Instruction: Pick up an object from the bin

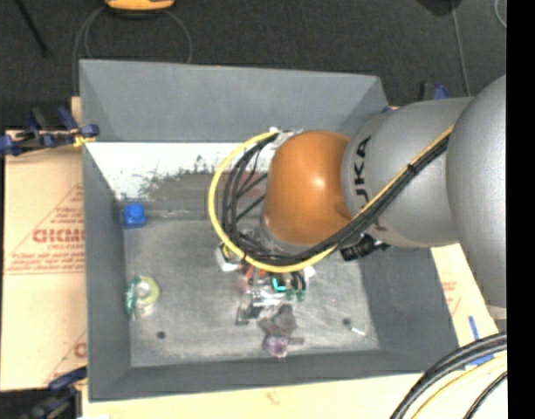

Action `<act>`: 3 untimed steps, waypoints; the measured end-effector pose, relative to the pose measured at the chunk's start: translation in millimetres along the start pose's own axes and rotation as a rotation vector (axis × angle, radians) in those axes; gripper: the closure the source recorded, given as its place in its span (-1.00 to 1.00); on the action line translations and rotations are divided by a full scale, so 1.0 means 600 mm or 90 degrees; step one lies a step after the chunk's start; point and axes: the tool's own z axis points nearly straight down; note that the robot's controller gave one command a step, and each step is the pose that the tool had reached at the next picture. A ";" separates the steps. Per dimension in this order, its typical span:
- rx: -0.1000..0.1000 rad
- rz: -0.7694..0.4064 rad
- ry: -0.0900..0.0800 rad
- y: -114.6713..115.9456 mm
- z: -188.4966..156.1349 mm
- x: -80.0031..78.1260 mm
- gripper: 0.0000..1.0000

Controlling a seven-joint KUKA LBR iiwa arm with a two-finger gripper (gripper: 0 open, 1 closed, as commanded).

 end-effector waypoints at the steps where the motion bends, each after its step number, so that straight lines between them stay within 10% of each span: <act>1: 0.000 -0.254 -0.007 -0.051 0.107 0.012 -1.00; 2: 0.005 -0.607 -0.008 -0.157 -0.065 -0.049 -1.00; 3: 0.006 -0.899 -0.008 -0.229 0.091 -0.133 -1.00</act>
Offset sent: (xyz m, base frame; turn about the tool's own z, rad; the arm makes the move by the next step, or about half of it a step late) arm -0.0110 -0.0312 -0.0696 -0.4016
